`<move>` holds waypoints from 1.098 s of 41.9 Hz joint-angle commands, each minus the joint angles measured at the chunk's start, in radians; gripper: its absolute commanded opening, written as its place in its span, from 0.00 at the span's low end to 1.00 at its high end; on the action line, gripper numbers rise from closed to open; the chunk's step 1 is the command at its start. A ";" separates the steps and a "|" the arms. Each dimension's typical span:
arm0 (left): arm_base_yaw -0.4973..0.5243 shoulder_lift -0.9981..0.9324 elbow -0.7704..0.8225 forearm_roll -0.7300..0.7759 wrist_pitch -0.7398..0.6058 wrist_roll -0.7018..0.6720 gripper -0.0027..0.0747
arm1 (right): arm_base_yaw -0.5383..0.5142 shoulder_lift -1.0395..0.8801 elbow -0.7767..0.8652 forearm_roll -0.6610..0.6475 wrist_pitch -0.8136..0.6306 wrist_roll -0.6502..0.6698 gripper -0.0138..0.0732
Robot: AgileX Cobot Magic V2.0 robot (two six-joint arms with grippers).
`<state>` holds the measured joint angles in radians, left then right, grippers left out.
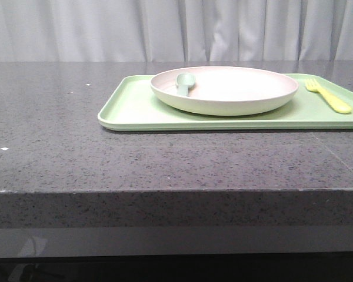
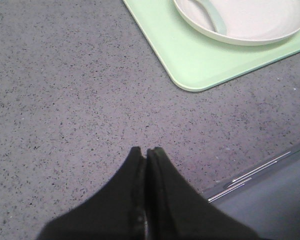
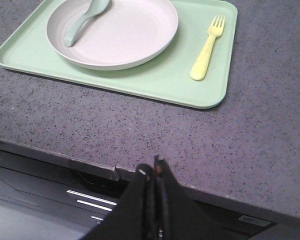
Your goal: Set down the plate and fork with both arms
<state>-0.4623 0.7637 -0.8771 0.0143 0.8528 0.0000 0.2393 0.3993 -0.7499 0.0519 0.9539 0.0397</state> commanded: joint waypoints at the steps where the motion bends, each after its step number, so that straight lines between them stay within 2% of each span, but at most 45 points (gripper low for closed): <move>1: 0.023 -0.049 -0.007 0.016 -0.099 -0.007 0.01 | -0.002 0.009 -0.021 -0.009 -0.069 -0.009 0.06; 9: 0.176 -0.219 0.143 0.025 -0.366 -0.007 0.01 | -0.002 0.009 -0.021 -0.009 -0.069 -0.009 0.06; 15: 0.288 -0.357 0.355 0.026 -0.604 -0.007 0.01 | -0.002 0.009 -0.021 -0.009 -0.069 -0.009 0.06; 22: 0.356 -0.526 0.605 0.016 -0.820 -0.007 0.01 | -0.002 0.009 -0.021 -0.009 -0.069 -0.009 0.06; 26: 0.373 -0.615 0.731 -0.006 -0.883 -0.007 0.01 | -0.002 0.009 -0.021 -0.009 -0.069 -0.009 0.06; 35: 0.397 -0.760 0.891 -0.069 -1.002 -0.007 0.01 | -0.002 0.009 -0.021 -0.009 -0.069 -0.009 0.06; 37: 0.403 -0.785 0.887 -0.069 -0.969 -0.007 0.01 | -0.002 0.009 -0.021 -0.009 -0.069 -0.009 0.06; 46: 0.423 -0.793 0.889 -0.069 -0.980 -0.007 0.01 | -0.002 0.009 -0.021 -0.009 -0.069 -0.009 0.06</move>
<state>-0.0435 -0.0046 0.0025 -0.0452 -0.0390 0.0000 0.2393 0.3977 -0.7499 0.0519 0.9556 0.0397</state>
